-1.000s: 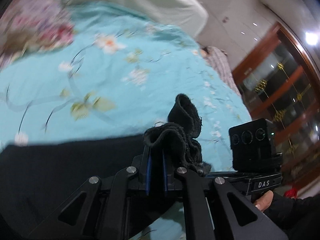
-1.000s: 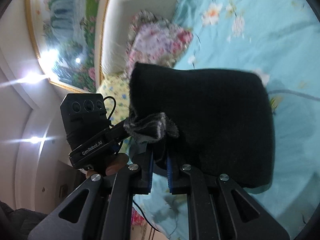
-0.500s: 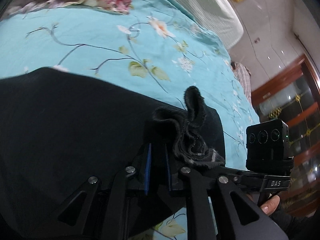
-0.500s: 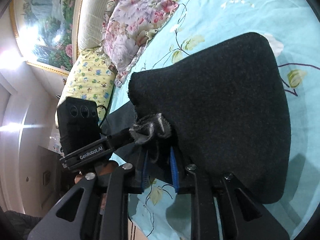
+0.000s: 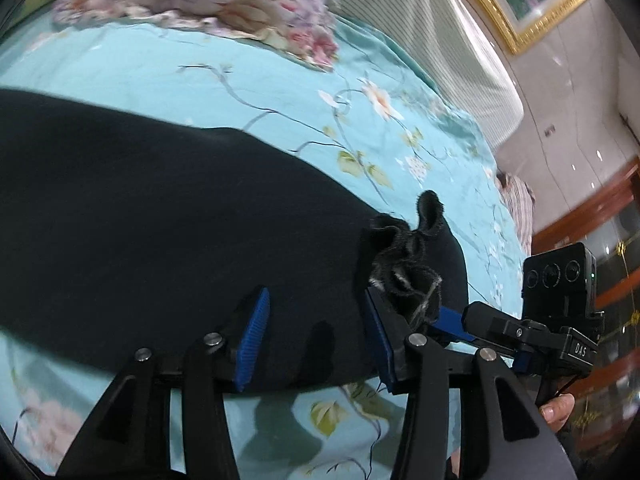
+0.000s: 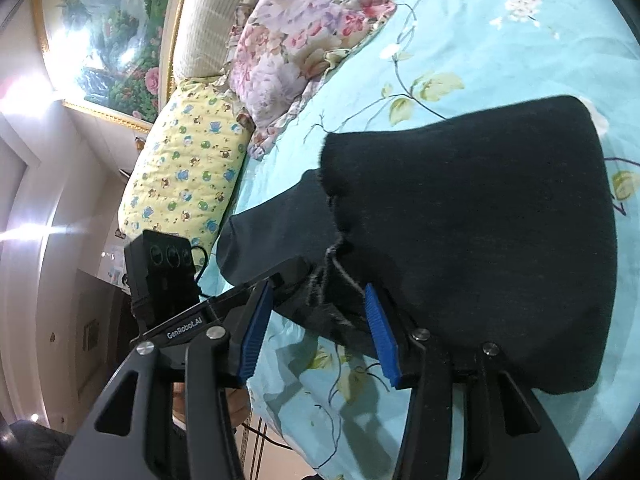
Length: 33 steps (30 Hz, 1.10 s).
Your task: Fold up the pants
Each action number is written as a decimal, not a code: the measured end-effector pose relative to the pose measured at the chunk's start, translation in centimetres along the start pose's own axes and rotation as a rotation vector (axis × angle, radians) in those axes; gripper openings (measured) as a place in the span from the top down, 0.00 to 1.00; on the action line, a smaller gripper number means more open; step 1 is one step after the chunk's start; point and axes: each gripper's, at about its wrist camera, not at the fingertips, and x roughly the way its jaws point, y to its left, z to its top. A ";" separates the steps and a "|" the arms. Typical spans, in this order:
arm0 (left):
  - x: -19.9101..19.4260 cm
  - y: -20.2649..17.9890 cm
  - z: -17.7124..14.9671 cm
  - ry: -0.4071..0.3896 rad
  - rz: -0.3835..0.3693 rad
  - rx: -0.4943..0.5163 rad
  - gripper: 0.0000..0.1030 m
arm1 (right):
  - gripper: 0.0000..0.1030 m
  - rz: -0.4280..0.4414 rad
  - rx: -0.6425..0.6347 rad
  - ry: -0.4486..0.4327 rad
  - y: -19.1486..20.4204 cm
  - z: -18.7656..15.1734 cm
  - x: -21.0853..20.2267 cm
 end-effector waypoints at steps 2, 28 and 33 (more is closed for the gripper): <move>-0.8 0.6 -0.5 -0.013 0.010 -0.021 0.52 | 0.52 -0.025 -0.035 0.005 0.7 0.0 0.1; -12.8 10.7 -4.1 -0.258 0.128 -0.290 0.45 | 0.52 0.011 -0.256 0.139 8.0 1.1 5.8; -14.5 12.7 -4.4 -0.296 0.146 -0.341 0.43 | 0.52 0.010 -0.287 0.165 9.1 1.2 7.1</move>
